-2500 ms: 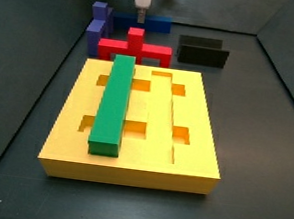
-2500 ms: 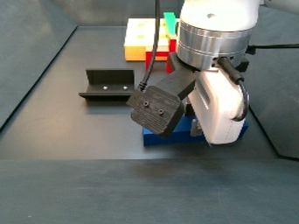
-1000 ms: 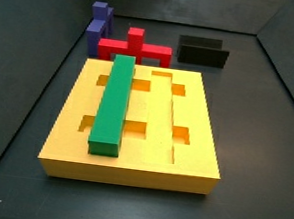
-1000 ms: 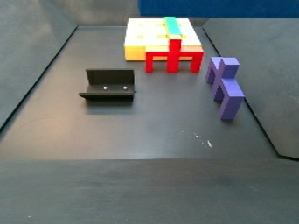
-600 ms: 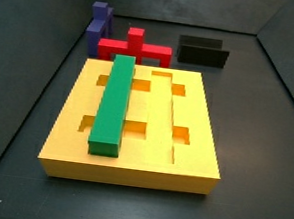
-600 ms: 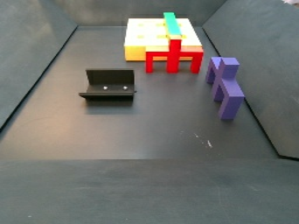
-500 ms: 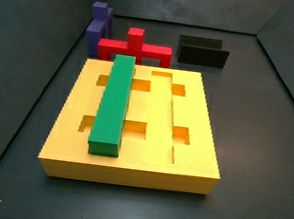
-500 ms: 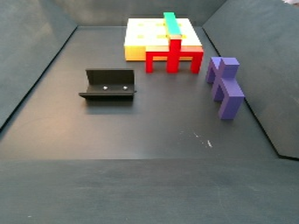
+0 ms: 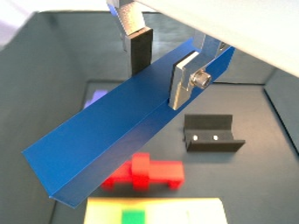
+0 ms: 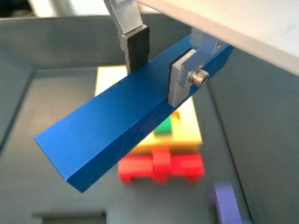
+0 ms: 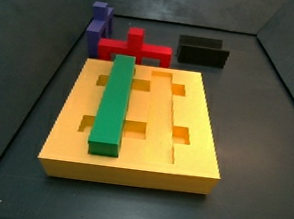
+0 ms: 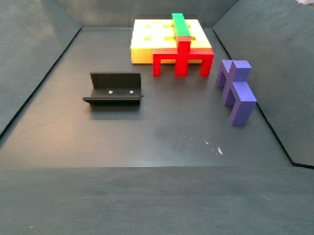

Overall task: Pick up the blue object. Move up. Move to above the board. Insert the blue object.
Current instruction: Move to above the board, then insert the blue object.

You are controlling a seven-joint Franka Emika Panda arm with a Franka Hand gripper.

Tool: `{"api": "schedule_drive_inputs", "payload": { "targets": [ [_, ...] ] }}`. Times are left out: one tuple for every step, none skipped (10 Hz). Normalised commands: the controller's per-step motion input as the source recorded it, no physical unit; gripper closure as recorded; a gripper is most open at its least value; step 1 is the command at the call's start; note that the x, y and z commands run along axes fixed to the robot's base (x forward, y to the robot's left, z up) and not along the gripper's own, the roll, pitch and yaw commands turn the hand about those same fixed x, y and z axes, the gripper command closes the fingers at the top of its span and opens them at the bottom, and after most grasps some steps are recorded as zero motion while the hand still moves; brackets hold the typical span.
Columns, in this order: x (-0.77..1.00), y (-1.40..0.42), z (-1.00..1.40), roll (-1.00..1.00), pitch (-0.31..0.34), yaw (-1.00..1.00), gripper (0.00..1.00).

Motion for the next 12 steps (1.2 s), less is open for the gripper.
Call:
{"api": "schedule_drive_inputs", "payload": {
  "targets": [
    [0.20, -1.40, 0.16, 0.01, 0.105, 1.00, 1.00],
    [0.22, -1.40, 0.17, 0.01, 0.116, 1.00, 1.00],
    [0.27, -1.40, 0.19, 0.02, 0.150, 1.00, 1.00],
    [0.17, -0.67, 0.10, 0.03, 0.170, 1.00, 1.00],
    [0.13, -0.30, 0.05, 0.03, 0.189, 1.00, 1.00],
    [0.07, -0.15, 0.04, 0.03, 0.190, 1.00, 1.00],
    [0.05, -0.11, 0.03, 0.05, 0.199, 1.00, 1.00],
    [0.05, -0.08, 0.03, 0.06, 0.213, 0.93, 1.00],
    [0.06, -0.06, 0.03, 0.06, 0.202, 0.66, 1.00],
    [0.08, -0.05, 0.03, 0.06, 0.180, 0.37, 1.00],
    [0.07, -0.04, 0.02, 0.06, 0.156, 0.22, 1.00],
    [0.00, 0.00, 0.00, 0.00, 0.000, 0.00, 1.00]
  ]
}}
